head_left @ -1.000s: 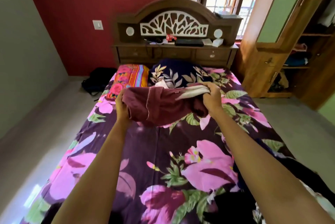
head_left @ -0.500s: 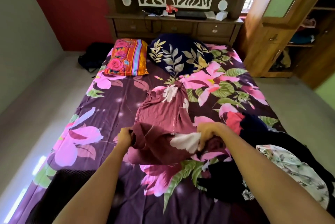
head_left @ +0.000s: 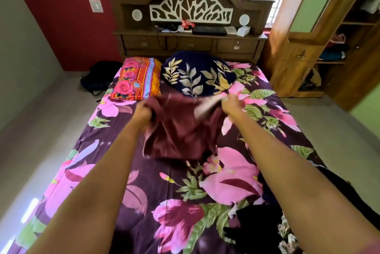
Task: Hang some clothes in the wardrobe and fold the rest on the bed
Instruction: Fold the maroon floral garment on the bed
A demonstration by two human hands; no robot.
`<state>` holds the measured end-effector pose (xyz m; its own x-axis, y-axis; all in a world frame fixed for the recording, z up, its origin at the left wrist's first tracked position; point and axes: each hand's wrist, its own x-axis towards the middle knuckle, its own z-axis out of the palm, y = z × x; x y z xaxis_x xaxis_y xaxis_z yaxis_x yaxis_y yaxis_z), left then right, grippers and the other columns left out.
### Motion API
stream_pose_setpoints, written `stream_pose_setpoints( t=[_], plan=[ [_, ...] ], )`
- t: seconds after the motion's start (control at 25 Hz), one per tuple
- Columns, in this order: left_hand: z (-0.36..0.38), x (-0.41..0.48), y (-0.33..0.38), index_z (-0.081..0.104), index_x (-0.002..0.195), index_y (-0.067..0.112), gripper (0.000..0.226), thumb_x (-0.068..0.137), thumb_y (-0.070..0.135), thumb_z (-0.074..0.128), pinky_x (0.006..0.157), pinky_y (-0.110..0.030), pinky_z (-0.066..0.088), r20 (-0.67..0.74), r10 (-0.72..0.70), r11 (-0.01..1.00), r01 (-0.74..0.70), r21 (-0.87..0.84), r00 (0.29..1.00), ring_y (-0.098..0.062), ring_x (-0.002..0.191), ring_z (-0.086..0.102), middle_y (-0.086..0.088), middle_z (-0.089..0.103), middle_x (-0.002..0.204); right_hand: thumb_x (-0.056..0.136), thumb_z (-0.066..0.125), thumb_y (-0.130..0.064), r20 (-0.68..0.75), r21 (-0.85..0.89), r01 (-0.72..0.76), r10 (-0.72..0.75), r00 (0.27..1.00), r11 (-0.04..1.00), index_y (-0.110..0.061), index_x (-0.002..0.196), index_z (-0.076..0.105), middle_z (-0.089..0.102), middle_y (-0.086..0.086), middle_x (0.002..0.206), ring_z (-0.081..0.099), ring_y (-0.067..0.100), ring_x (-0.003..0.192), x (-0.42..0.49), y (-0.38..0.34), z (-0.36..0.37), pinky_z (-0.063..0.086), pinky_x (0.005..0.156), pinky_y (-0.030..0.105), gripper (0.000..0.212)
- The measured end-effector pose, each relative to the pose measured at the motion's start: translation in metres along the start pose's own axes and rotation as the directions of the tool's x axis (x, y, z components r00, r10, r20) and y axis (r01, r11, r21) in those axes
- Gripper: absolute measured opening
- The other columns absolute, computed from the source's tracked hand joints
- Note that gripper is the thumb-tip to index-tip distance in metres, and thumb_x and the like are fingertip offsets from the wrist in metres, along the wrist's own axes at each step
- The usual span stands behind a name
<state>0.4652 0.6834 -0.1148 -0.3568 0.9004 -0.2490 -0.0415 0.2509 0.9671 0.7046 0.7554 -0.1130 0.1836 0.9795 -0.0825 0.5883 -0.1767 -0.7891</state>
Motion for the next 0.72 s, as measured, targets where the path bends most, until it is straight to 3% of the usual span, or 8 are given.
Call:
stream_pose_setpoints(
  t=[0.08, 0.2, 0.28, 0.44, 0.52, 0.6, 0.64, 0.72],
  plan=[
    [0.001, -0.003, 0.066, 0.051, 0.119, 0.003, 0.026, 0.099, 0.003, 0.034, 0.056, -0.012, 0.050, -0.066, 0.225, 0.964, -0.232, -0.128, 0.972, -0.010, 0.076, 0.058, -0.004, 0.063, 0.106, 0.086, 0.038, 0.008, -0.299, 0.157, 0.274, -0.218, 0.929, 0.949, 0.006, 0.116, 0.054, 0.059, 0.020, 0.107, 0.054, 0.026, 0.095, -0.002, -0.050, -0.036, 0.036, 0.073, 0.022, 0.033],
    [-0.008, -0.029, 0.093, 0.055, 0.090, 0.020, 0.029, 0.102, 0.016, 0.030, 0.071, -0.023, 0.052, -0.117, 0.274, 0.885, -0.298, -0.357, 0.955, -0.006, 0.077, 0.058, 0.014, 0.068, 0.074, 0.075, 0.035, 0.018, -0.541, 0.209, 0.588, -0.408, 0.735, 0.782, 0.009, 0.111, 0.055, 0.058, 0.007, 0.097, 0.052, 0.015, 0.089, -0.028, -0.079, -0.063, 0.035, 0.073, 0.000, 0.042],
    [-0.012, -0.047, 0.077, 0.051, 0.086, 0.019, 0.033, 0.103, 0.018, 0.023, 0.068, -0.020, 0.050, -0.122, 0.197, 0.848, -0.232, -0.476, 0.973, -0.008, 0.076, 0.055, 0.014, 0.067, 0.062, 0.075, 0.034, 0.017, -0.563, 0.171, 0.656, -0.474, 0.677, 0.735, 0.009, 0.111, 0.054, 0.058, 0.009, 0.097, 0.054, 0.016, 0.090, -0.047, -0.066, -0.060, 0.037, 0.077, 0.000, 0.042],
    [-0.008, -0.090, 0.029, 0.044, 0.078, 0.020, 0.037, 0.103, 0.008, 0.019, 0.061, -0.007, 0.043, -0.166, 0.137, 0.925, -0.186, -0.331, 0.977, 0.005, 0.055, 0.058, 0.024, 0.056, 0.042, 0.073, 0.035, 0.017, -0.543, 0.111, 0.674, -0.523, 0.656, 0.730, 0.012, 0.109, 0.057, 0.063, 0.019, 0.096, 0.054, 0.019, 0.090, -0.084, -0.012, -0.045, 0.037, 0.080, 0.000, 0.041],
    [-0.013, -0.106, 0.002, 0.051, 0.082, 0.009, 0.035, 0.100, -0.003, 0.022, 0.064, -0.007, 0.043, -0.165, 0.148, 0.933, -0.193, -0.303, 0.975, 0.009, 0.058, 0.057, 0.023, 0.063, 0.056, 0.074, 0.038, 0.012, -0.531, 0.076, 0.658, -0.528, 0.662, 0.749, 0.010, 0.108, 0.059, 0.066, 0.021, 0.098, 0.059, 0.021, 0.091, -0.106, 0.022, -0.039, 0.043, 0.083, 0.012, 0.040],
    [-0.019, -0.120, -0.026, 0.051, 0.111, -0.015, 0.031, 0.099, -0.005, 0.025, 0.069, -0.016, 0.046, -0.212, 0.107, 0.959, -0.157, -0.236, 0.971, -0.004, 0.081, 0.054, 0.003, 0.070, 0.089, 0.073, 0.041, 0.011, -0.506, -0.024, 0.653, -0.572, 0.645, 0.757, 0.009, 0.104, 0.063, 0.067, 0.021, 0.092, 0.060, 0.022, 0.086, -0.128, 0.055, -0.035, 0.043, 0.077, 0.020, 0.037],
    [-0.024, -0.124, -0.040, 0.049, 0.117, -0.015, 0.032, 0.100, -0.003, 0.025, 0.072, -0.023, 0.046, -0.250, 0.075, 0.966, -0.133, -0.222, 0.965, -0.008, 0.083, 0.051, 0.001, 0.071, 0.089, 0.073, 0.043, 0.011, -0.480, -0.065, 0.651, -0.595, 0.645, 0.757, 0.009, 0.102, 0.064, 0.068, 0.022, 0.090, 0.059, 0.022, 0.083, -0.136, 0.070, -0.034, 0.041, 0.075, 0.020, 0.035],
    [-0.029, -0.142, -0.072, 0.057, 0.090, 0.004, 0.029, 0.100, 0.003, 0.030, 0.066, -0.024, 0.044, -0.303, 0.031, 0.979, -0.090, -0.181, 0.953, 0.001, 0.062, 0.049, 0.018, 0.063, 0.055, 0.073, 0.048, 0.009, -0.373, -0.101, 0.619, -0.606, 0.702, 0.779, 0.007, 0.098, 0.067, 0.070, 0.021, 0.087, 0.062, 0.023, 0.079, -0.152, 0.101, -0.033, 0.042, 0.072, 0.019, 0.032]
  ],
)
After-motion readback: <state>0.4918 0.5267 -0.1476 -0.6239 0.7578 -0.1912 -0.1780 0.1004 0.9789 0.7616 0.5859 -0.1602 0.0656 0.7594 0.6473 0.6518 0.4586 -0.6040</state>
